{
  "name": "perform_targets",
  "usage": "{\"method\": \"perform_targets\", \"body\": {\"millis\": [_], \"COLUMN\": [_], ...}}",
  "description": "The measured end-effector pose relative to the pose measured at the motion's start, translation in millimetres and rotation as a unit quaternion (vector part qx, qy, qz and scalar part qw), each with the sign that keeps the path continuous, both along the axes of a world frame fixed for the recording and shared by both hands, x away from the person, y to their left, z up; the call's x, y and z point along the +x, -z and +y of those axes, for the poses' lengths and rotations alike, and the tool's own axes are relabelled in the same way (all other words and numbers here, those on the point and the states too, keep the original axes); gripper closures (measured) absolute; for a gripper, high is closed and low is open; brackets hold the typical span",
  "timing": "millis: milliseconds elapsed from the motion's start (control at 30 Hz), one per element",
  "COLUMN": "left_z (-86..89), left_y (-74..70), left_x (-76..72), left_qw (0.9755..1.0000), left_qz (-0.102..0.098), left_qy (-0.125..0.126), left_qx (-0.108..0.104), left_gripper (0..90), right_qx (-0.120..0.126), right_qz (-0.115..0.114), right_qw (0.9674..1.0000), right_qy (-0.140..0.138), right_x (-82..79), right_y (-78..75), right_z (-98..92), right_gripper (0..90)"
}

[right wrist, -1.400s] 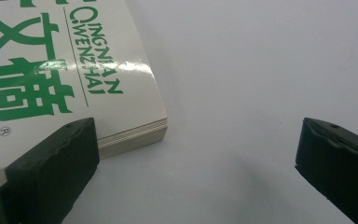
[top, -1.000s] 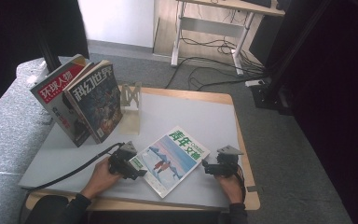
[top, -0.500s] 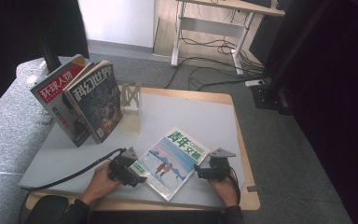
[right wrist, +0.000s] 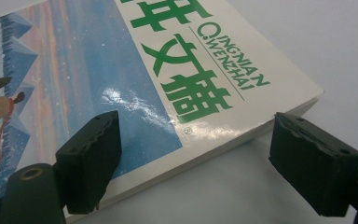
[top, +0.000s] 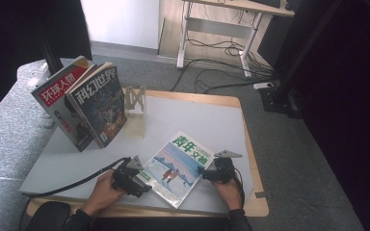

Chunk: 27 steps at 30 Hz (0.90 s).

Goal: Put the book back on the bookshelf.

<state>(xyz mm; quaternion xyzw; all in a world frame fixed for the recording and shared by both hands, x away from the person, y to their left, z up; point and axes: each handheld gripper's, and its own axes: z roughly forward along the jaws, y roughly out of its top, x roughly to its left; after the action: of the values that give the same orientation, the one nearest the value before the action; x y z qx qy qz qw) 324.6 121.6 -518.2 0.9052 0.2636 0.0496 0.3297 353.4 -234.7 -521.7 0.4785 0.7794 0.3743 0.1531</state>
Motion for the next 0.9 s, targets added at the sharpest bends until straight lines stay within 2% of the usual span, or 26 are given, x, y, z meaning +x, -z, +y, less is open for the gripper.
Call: {"method": "perform_targets", "body": {"millis": [100,233,300,500,567,700,900], "left_z": [-0.5,-0.5,-0.5,-0.5,0.6,5.5,3.8], "left_y": [0.6,0.8,0.6,0.7,1.4,2.3,3.4], "left_x": [-1.3,-1.7,-2.9,-9.9,-13.2,-16.0,-22.1], "left_qw": [1.0000,1.0000,1.0000,0.9997,0.9995,0.9977,0.9976], "left_qz": [-0.001,0.000,0.000,0.002,0.004,0.027,0.024], "left_qy": [-0.003,-0.005,-0.006,-0.018,-0.019,-0.018,-0.008], "left_qx": [-0.003,-0.006,-0.004,-0.016,-0.024,-0.060,-0.065], "left_gripper": [10.0,10.0,10.1,14.5,16.0,19.1,19.9], "right_qx": [0.000,0.024,0.024,0.023,0.024,0.026,0.017], "right_qz": [0.005,0.018,0.018,0.015,0.015,0.015,0.014], "right_qw": [0.9999,0.9995,0.9996,0.9996,0.9996,0.9995,0.9997], "right_qy": [0.013,0.005,0.002,-0.003,-0.004,-0.007,-0.013], "right_x": [-1.7,1.4,2.8,8.3,11.1,17.6,27.3], "right_y": [0.4,3.5,3.6,3.4,3.5,3.6,2.1], "right_z": [0.6,-1.6,-1.5,-0.6,-0.5,0.0,3.7], "right_gripper": [13.6,13.1,12.8,13.9,14.2,14.5,14.4]}}
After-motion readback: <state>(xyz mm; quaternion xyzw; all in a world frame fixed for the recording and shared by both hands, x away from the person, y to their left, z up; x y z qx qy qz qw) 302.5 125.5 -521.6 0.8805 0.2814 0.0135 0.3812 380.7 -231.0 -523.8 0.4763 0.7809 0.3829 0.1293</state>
